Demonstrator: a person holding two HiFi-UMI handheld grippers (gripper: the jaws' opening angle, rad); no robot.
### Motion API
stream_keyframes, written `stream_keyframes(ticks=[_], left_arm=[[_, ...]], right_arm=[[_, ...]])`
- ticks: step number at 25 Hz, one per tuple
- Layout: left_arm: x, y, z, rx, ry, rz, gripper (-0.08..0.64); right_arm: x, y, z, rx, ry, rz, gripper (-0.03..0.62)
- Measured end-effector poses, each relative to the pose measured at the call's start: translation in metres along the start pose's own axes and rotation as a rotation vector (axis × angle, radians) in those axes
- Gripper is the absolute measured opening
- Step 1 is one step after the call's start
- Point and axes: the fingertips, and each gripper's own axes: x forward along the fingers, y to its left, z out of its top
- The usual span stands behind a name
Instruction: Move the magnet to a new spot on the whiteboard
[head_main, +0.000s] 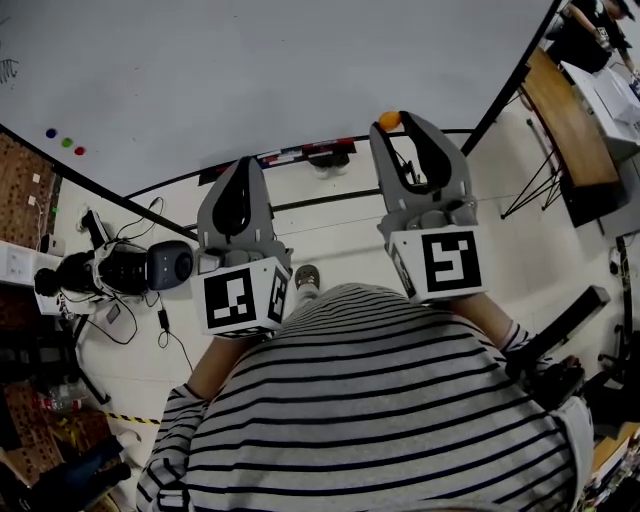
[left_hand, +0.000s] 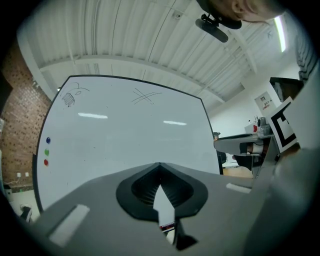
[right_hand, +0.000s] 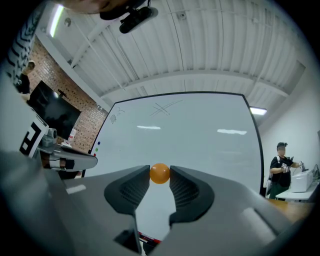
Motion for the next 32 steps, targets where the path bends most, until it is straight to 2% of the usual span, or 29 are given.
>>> stream_keyframes(ticks=[7, 12, 22, 32], left_arm=[[0.002, 0.004, 0.002, -0.003, -0.016, 0.014, 0.015], [0.018, 0.026, -0.001, -0.022, -0.018, 0.022, 0.015], [0.078, 0.092, -0.001, -0.046, -0.024, -0.012, 0.015], [0.114, 0.175, -0.002, -0.074, -0.053, 0.024, 0.015]], right_arm=[[0.009, 0.005, 0.003, 0.017, -0.026, 0.014, 0.124], [0.035, 0.011, 0.002, 0.005, -0.019, 0.019, 0.123], [0.141, 0.011, 0.027, -0.076, -0.061, -0.029, 0.124], [0.235, 0.022, 0.038, -0.145, -0.094, -0.080, 0.124]])
